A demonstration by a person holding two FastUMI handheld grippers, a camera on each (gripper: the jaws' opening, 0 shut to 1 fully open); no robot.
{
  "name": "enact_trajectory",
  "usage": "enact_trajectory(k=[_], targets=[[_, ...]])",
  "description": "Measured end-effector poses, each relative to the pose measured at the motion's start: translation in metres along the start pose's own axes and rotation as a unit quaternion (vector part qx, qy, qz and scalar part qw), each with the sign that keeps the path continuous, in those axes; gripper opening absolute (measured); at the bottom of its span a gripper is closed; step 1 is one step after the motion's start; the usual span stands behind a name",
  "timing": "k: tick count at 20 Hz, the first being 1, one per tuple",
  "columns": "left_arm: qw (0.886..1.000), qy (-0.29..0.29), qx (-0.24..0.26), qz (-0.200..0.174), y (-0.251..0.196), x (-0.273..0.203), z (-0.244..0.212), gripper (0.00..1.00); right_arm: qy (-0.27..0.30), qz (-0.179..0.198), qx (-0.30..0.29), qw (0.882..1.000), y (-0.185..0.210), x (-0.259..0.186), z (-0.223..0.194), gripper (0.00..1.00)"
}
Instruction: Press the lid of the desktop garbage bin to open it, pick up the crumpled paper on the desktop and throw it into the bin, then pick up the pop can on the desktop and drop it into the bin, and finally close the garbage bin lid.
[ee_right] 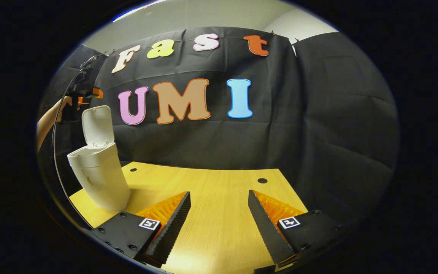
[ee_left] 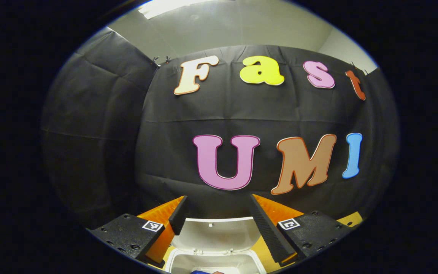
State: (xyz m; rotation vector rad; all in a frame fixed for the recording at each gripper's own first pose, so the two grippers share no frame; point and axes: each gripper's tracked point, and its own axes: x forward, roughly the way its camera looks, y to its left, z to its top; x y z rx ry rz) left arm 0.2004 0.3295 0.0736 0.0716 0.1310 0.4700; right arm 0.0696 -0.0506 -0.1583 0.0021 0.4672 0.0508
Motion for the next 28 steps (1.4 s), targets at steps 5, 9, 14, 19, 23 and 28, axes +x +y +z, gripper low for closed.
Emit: enact_trajectory(k=[5,9,14,19,23,28], targets=[[0.999,0.050,0.008,-0.008,-0.005,0.016,-0.029,0.94,0.006,-0.014,-0.003,1.000,-0.008,-0.003,-0.005,0.97],[0.998,0.053,-0.003,-0.015,-0.007,0.008,-0.032,0.96,0.001,-0.009,-0.002,1.000,-0.003,0.001,0.001,0.97],[0.998,0.050,-0.009,-0.020,-0.007,0.001,-0.029,0.95,-0.010,0.007,-0.009,1.000,0.009,0.004,0.011,0.97],[0.998,0.053,-0.018,-0.029,-0.006,-0.005,-0.034,0.95,-0.014,0.020,-0.010,1.000,0.018,0.008,0.014,0.97],[0.997,0.060,-0.022,-0.031,-0.005,-0.006,-0.031,0.93,-0.016,0.028,-0.012,0.999,0.022,0.008,0.015,0.97],[0.997,0.073,-0.020,-0.032,-0.005,-0.008,-0.033,0.93,-0.014,0.035,-0.015,0.999,0.025,0.008,0.012,0.97]])
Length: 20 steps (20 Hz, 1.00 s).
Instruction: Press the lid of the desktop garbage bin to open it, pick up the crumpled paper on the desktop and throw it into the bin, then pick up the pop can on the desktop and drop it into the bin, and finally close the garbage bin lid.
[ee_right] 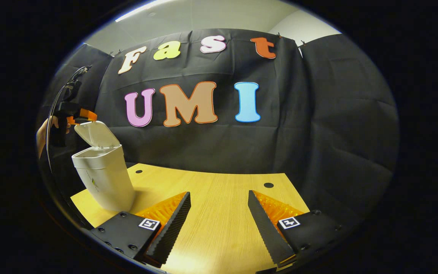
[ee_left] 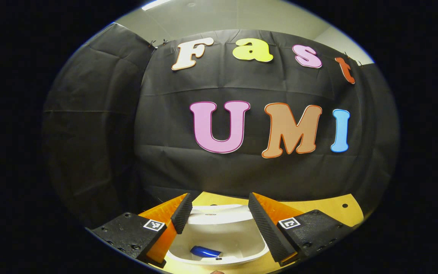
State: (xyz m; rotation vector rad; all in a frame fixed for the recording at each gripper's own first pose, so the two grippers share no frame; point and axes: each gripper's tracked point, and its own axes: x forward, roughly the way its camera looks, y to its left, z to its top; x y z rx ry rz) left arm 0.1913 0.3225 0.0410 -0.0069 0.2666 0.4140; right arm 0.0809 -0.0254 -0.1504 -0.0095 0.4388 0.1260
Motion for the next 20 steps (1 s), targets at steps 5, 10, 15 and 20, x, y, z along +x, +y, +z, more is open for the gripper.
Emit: enact_trajectory(k=[5,10,15,20], targets=[[1.000,0.019,-0.004,-0.001,0.001,0.001,0.000,0.93,0.002,0.002,-0.003,1.000,0.001,0.002,0.000,0.97],[0.999,0.054,-0.008,-0.001,0.001,0.002,-0.007,0.93,0.007,0.000,-0.001,1.000,-0.002,0.001,-0.005,0.97],[0.997,0.075,-0.012,-0.001,0.001,0.002,-0.008,0.92,0.013,0.000,-0.007,1.000,-0.001,0.004,-0.009,0.97],[0.997,0.077,-0.003,-0.001,0.002,0.004,-0.014,0.93,0.019,-0.001,-0.009,1.000,0.001,0.006,-0.011,0.97]])
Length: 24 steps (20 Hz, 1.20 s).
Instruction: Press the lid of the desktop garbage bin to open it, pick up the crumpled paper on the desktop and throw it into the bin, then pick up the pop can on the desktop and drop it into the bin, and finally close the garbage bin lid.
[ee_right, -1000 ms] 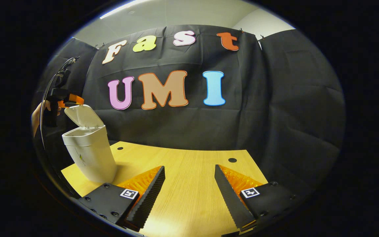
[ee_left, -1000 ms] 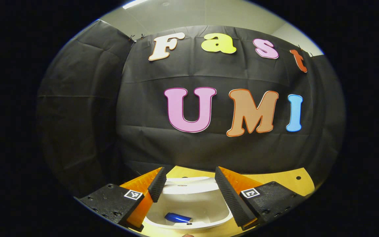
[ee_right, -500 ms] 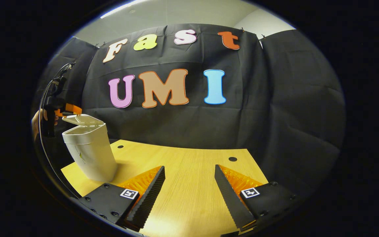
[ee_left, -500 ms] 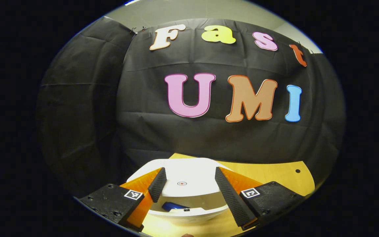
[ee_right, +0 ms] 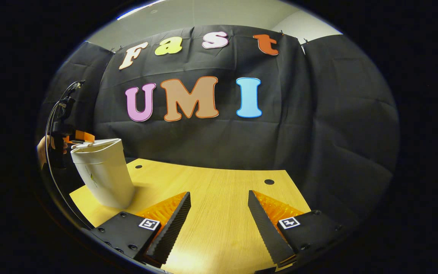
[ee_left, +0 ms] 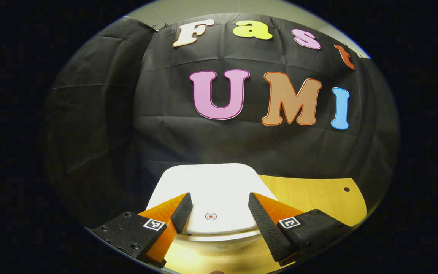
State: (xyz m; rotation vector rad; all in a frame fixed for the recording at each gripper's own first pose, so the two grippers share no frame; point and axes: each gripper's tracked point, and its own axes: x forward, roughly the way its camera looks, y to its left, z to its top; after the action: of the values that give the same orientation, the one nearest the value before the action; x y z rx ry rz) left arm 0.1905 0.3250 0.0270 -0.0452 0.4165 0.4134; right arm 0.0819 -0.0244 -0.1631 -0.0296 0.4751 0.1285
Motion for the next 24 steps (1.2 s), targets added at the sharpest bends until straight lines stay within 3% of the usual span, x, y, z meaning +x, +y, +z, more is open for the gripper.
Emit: enact_trajectory(k=[3,5,9,12,17,24], targets=[[1.000,0.005,-0.002,0.004,0.000,-0.001,-0.005,0.93,0.000,-0.004,-0.005,1.000,0.000,0.003,0.000,0.97],[1.000,-0.023,0.002,0.000,0.000,-0.001,0.004,0.94,0.002,-0.004,-0.006,1.000,0.001,0.004,-0.002,0.97],[1.000,-0.005,0.021,-0.006,0.001,0.004,-0.012,0.94,0.007,0.001,-0.004,1.000,0.006,0.009,-0.006,0.97],[0.999,-0.038,0.032,-0.010,0.000,0.005,0.001,0.94,0.001,0.010,-0.010,1.000,0.015,0.011,0.000,0.97],[0.993,-0.106,0.006,-0.056,-0.028,-0.011,0.027,0.93,-0.065,0.005,-0.005,0.998,0.012,-0.004,0.053,0.97],[0.970,-0.203,0.007,-0.135,-0.086,-0.035,0.065,0.93,-0.131,-0.025,0.020,0.991,-0.002,-0.037,0.096,0.97]])
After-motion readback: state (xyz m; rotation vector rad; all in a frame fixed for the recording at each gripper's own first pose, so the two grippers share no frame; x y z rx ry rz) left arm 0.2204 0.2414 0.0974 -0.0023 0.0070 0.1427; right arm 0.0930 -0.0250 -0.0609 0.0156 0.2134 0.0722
